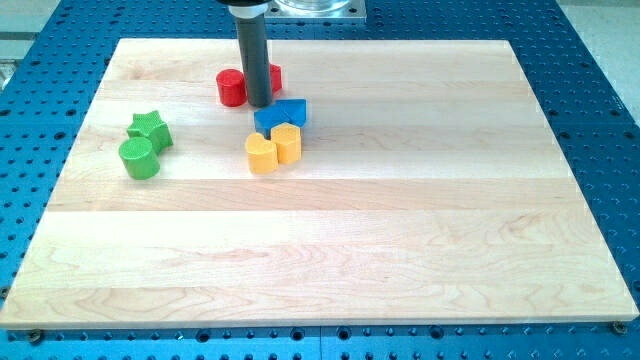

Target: Place the red star above the green star

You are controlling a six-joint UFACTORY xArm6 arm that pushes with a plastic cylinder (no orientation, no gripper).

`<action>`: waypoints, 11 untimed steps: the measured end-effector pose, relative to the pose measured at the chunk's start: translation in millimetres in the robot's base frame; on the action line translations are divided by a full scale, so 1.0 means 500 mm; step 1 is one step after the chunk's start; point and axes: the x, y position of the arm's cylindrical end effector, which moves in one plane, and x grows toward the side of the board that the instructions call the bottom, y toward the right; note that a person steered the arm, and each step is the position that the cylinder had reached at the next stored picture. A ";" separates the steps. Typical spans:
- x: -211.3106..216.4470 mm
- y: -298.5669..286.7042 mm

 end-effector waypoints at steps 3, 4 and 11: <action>-0.097 0.059; -0.050 -0.051; -0.030 -0.263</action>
